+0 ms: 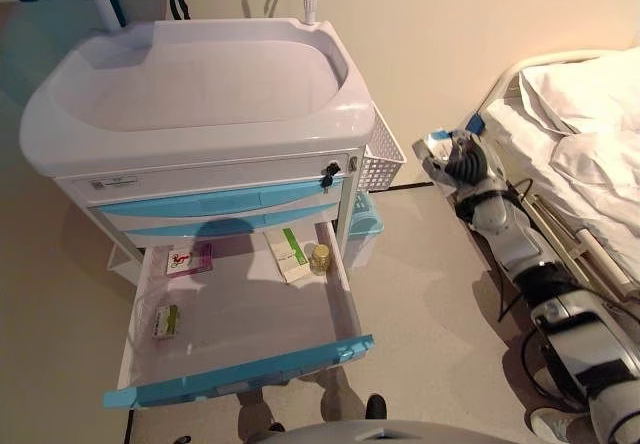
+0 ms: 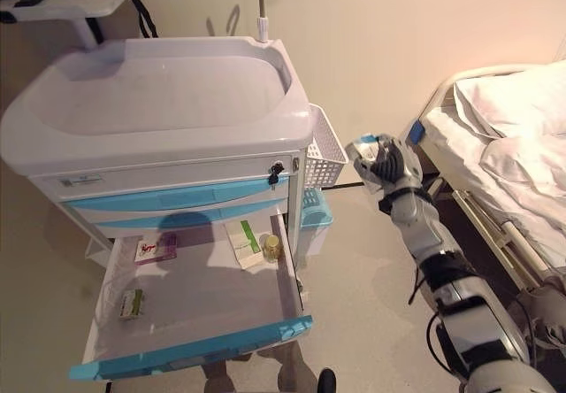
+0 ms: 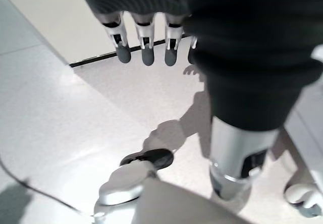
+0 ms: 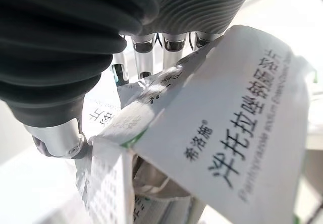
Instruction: Open the drawer and pick up the medicine
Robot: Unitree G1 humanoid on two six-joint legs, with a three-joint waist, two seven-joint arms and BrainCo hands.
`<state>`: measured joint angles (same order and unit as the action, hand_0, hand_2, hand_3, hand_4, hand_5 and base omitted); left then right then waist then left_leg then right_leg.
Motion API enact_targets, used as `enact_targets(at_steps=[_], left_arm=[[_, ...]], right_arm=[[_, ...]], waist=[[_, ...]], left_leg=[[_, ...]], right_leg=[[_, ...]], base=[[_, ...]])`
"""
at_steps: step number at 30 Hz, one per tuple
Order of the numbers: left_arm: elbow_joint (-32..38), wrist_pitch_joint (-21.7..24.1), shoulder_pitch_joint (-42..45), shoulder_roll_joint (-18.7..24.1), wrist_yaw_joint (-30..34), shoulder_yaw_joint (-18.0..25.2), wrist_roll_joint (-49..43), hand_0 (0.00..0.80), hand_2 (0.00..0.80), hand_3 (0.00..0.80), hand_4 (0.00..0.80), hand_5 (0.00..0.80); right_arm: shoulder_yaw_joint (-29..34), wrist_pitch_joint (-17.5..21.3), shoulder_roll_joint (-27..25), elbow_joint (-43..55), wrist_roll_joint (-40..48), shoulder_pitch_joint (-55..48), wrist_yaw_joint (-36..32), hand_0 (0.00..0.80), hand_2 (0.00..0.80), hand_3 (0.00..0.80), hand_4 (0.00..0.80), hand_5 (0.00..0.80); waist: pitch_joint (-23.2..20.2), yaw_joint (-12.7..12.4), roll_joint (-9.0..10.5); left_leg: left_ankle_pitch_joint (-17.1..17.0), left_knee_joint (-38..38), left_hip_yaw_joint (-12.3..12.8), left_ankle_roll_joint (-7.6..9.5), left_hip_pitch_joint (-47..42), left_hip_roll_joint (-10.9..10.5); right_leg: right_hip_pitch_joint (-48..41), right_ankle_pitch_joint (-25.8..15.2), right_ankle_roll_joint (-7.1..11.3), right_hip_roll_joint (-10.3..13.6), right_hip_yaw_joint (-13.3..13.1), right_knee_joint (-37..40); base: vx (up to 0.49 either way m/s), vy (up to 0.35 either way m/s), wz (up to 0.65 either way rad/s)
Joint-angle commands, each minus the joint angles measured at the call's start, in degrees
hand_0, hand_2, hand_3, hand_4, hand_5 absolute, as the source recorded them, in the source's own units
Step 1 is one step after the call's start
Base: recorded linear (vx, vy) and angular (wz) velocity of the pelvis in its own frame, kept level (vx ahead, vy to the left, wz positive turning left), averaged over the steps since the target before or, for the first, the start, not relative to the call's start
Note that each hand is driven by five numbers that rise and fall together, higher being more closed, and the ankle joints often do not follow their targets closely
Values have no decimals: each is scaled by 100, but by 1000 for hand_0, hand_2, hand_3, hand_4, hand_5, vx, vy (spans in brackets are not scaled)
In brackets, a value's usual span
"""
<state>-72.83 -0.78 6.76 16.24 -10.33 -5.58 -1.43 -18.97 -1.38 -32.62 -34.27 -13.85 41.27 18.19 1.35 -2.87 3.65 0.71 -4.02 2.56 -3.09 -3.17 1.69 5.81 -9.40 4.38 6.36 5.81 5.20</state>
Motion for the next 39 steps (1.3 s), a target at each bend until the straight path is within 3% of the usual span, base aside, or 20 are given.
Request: enact_targets(at_steps=[1, 24, 39], left_arm=[[-266, 34, -296, 280, -110, -55, 64, 0, 0, 0, 0, 0], [-258, 131, -440, 683, -271, -175, 190, 0, 0, 0, 0, 0], [-275, 134, -488, 836, -288, -224, 198, 0, 0, 0, 0, 0]], right_arm=[[-290, 158, -250, -450, 115, 1024, 207, 800, 800, 800, 800, 800], [-1874, 161, 59, -1742, -147, 3556, 67, 800, 800, 800, 800, 800], [-2539, 180, 561, -2135, -383, 4443, -27, 800, 800, 800, 800, 800]], waist=[[185, -181, 222], [559, -604, 680], [593, -808, 968]], left_leg=[[-143, 229, -482, 243, 661, -245], [-196, 399, -664, 258, 1121, -314], [-187, 434, -794, 246, 1201, -322]], right_leg=[[-290, 465, 438, 9, 54, -218], [75, 270, 476, 51, 133, -238], [91, 272, 471, 35, 227, -233]], base=[[0, 0, 0], [-11, -1, 1], [2, -5, 2]])
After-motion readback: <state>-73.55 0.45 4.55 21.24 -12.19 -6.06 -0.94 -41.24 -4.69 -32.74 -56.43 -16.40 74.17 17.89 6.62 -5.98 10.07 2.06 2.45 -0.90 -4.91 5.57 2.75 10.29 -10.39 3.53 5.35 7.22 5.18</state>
